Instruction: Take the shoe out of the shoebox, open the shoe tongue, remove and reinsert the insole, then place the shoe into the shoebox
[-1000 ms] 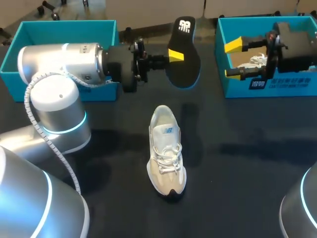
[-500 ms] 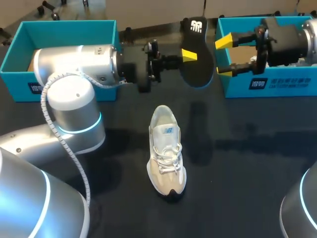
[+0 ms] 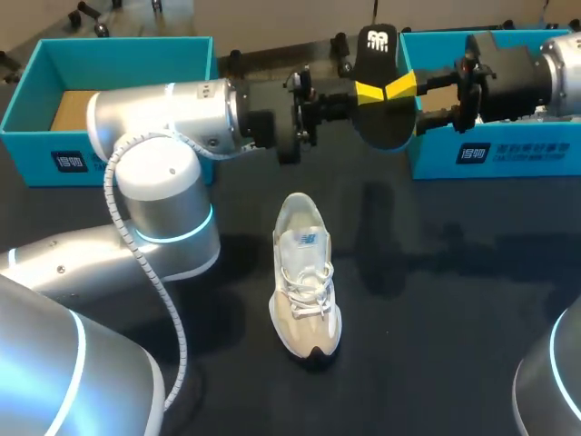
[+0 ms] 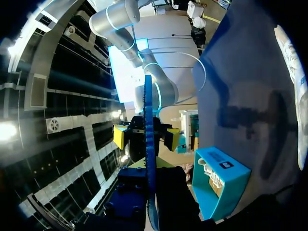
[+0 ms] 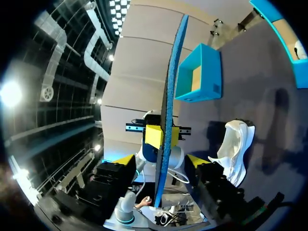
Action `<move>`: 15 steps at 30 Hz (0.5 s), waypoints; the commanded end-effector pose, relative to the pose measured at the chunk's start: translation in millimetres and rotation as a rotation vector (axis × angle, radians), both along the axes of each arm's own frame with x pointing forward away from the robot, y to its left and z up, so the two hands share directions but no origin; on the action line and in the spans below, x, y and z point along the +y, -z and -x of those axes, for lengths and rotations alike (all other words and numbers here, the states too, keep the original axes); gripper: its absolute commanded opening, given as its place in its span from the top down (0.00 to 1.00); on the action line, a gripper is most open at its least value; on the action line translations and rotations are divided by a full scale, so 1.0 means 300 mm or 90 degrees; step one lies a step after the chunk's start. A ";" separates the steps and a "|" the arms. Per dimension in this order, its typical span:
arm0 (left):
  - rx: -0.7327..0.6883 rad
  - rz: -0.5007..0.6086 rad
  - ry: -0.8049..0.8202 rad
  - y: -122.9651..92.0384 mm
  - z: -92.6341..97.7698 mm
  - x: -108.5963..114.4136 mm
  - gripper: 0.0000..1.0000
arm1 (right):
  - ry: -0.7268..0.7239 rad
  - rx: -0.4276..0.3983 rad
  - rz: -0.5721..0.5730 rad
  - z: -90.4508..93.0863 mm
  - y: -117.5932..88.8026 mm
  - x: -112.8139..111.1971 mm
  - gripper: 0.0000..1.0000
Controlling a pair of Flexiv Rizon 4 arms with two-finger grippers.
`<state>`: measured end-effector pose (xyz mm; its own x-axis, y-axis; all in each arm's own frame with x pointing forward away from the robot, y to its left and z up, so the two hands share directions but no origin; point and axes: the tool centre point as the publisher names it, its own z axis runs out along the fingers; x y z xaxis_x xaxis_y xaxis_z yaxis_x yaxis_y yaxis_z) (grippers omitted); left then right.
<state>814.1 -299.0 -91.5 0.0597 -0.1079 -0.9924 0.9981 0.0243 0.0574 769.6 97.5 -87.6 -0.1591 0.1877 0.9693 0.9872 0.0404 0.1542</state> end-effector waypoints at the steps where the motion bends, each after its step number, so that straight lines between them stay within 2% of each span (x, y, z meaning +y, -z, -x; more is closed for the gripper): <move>1: 0.000 0.008 -0.006 -0.002 -0.012 -0.028 1.00 | 0.001 0.000 -0.002 -0.002 0.005 0.007 0.52; 15: 0.002 0.014 -0.003 -0.009 -0.003 -0.026 1.00 | 0.004 0.001 -0.006 -0.002 0.012 0.006 0.56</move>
